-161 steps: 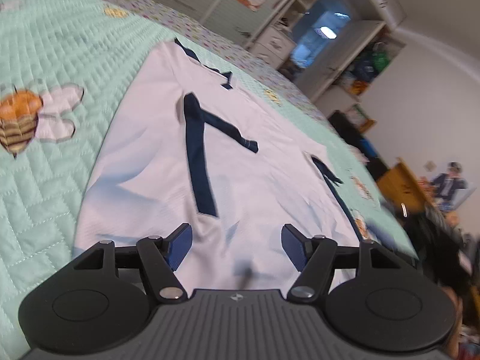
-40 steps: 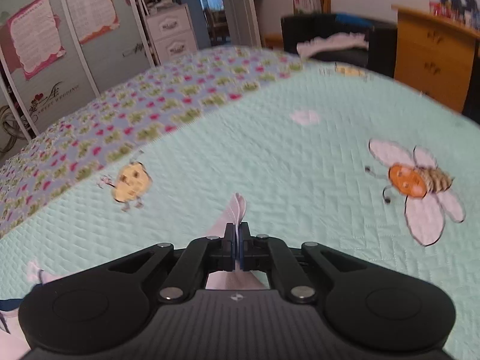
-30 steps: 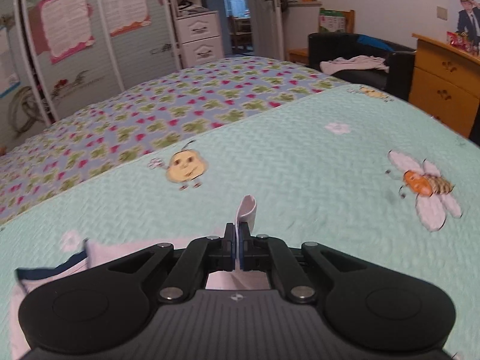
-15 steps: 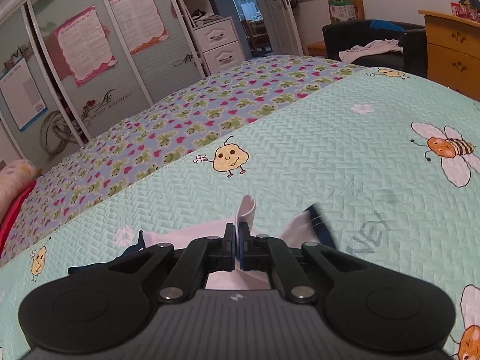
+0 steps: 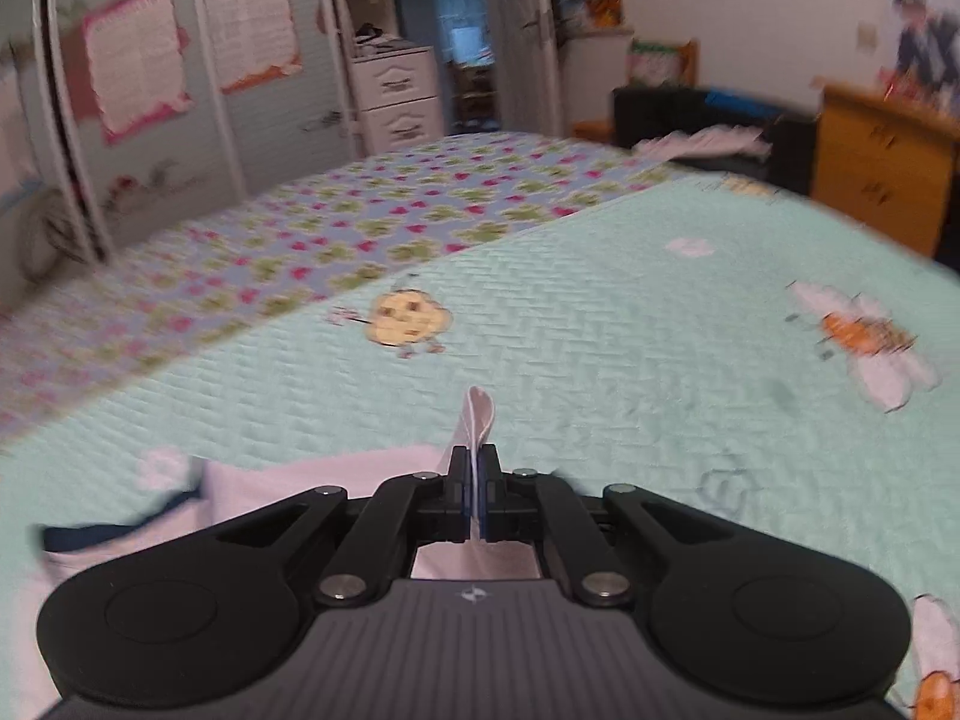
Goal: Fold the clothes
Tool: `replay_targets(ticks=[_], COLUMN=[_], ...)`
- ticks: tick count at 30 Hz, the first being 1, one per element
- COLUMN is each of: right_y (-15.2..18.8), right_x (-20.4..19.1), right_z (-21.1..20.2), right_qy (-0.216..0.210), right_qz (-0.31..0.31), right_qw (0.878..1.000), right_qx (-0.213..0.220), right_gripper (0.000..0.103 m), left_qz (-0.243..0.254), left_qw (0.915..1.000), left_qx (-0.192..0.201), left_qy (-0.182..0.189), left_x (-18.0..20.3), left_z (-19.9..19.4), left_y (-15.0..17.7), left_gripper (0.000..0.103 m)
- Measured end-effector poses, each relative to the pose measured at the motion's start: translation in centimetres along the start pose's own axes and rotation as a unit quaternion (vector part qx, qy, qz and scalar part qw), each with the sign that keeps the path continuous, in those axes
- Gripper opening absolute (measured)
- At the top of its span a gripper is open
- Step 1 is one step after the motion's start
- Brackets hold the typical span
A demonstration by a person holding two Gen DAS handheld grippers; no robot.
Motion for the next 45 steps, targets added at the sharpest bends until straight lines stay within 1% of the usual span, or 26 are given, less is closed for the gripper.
replay_targets(ticks=[3,5,6,9,10,14,16,18,19,21,23,24,26,29,30,31,33,35,37,39,43,45], right_y=[0.2,0.3,0.4,0.5,0.6,1.0,1.1,0.7,0.1,-1.5,-3.4,-4.2,-5.0,-4.7,-4.4,-4.0,-2.9,-2.0,-1.2,-0.2,3.0,4.5], right_x=[-0.2,-0.4,-0.5,-1.0,-1.3,-2.5,-3.3,-4.9,-5.7,-7.2,-8.0,-7.9,-7.4,-6.4,-6.2,-6.3,-7.0,-8.0,-9.0,-10.7,-13.6,-14.4], right_z=[0.1,0.3,0.4,0.5,0.7,1.5,2.0,2.8,3.0,3.4,4.4,5.4,7.3,10.0,10.7,10.9,10.9,10.8,10.5,10.3,10.2,10.5], right_qy=[-0.001,0.004,0.005,0.018,0.028,0.07,0.096,0.127,0.125,0.113,0.104,0.098,0.106,0.124,0.122,0.118,0.116,0.12,0.105,0.081,0.04,0.028], right_qz=[-0.009,-0.019,-0.022,-0.037,-0.047,-0.083,-0.107,-0.147,-0.163,-0.191,-0.21,-0.21,-0.207,-0.197,-0.188,-0.187,-0.202,-0.221,-0.209,-0.208,-0.226,-0.228], right_qw=[1.0,1.0,1.0,0.999,0.998,0.993,0.988,0.977,0.973,0.969,0.965,0.963,0.957,0.944,0.94,0.939,0.936,0.931,0.934,0.935,0.923,0.915], right_qx=[0.001,-0.003,-0.004,-0.011,-0.016,-0.038,-0.053,-0.09,-0.102,-0.109,-0.119,-0.136,-0.172,-0.235,-0.256,-0.264,-0.264,-0.264,-0.27,-0.276,-0.31,-0.331], right_gripper=[0.071,0.071,0.071,0.071,0.071,0.071,0.071,0.071,0.071,0.071,0.071,0.071,0.071,0.071,0.071,0.071,0.07,0.065,0.063,0.063,0.063,0.063], left_qz=[-0.046,-0.082,-0.096,-0.134,-0.147,-0.184,-0.194,-0.203,-0.21,-0.216,-0.215,-0.209,-0.193,-0.164,-0.158,-0.152,-0.141,-0.136,-0.136,-0.14,-0.151,-0.158], left_qw=[0.9983,0.9955,0.9938,0.9878,0.9853,0.978,0.9758,0.9737,0.972,0.9709,0.9718,0.9733,0.9767,0.9817,0.9826,0.9833,0.9848,0.9861,0.9868,0.9867,0.9847,0.9833], left_qx=[-0.008,-0.025,-0.031,-0.047,-0.053,-0.055,-0.065,-0.075,-0.079,-0.078,-0.071,-0.067,-0.063,-0.065,-0.065,-0.064,-0.061,-0.056,-0.057,-0.061,-0.086,-0.09], left_qy=[0.034,0.041,0.046,0.063,0.069,0.081,0.076,0.07,0.068,0.067,0.066,0.067,0.071,0.071,0.074,0.077,0.082,0.077,0.067,0.054,0.011,-0.001], left_x=[-2.5,-3.9,-4.2,-4.9,-5.1,-5.4,-5.6,-5.8,-6.0,-6.7,-7.7,-8.1,-9.0,-10.5,-11.0,-11.6,-12.8,-14.0,-15.7,-17.4,-20.8,-22.2], left_z=[1.5,2.6,2.7,2.8,2.8,1.3,1.0,0.6,0.5,0.2,-0.4,-0.7,-1.2,-1.6,-1.6,-1.8,-2.1,-2.8,-3.4,-3.8,-3.7,-3.8], left_y=[2.8,4.5,4.7,4.9,5.0,3.7,3.2,2.8,2.5,1.7,0.7,0.0,-1.4,-3.5,-4.1,-4.5,-5.3,-5.6,-5.1,-4.1,-1.1,0.3], left_gripper=[0.001,0.001,0.001,0.001,0.001,0.001,0.001,0.001,0.001,0.001,0.001,0.001,0.001,0.001,0.001,0.001,0.001,0.001,0.001,0.001,0.001,0.001])
Point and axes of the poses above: each gripper's, at about its wrist camera, not at the fingertips, and z roughly the way its jaws point, x to its right, y to its underside, the point moved 1 cm from there along z, roughly the way its jaws point, and after that the axes turned 4 degrees about z, right-handed, at the moved point
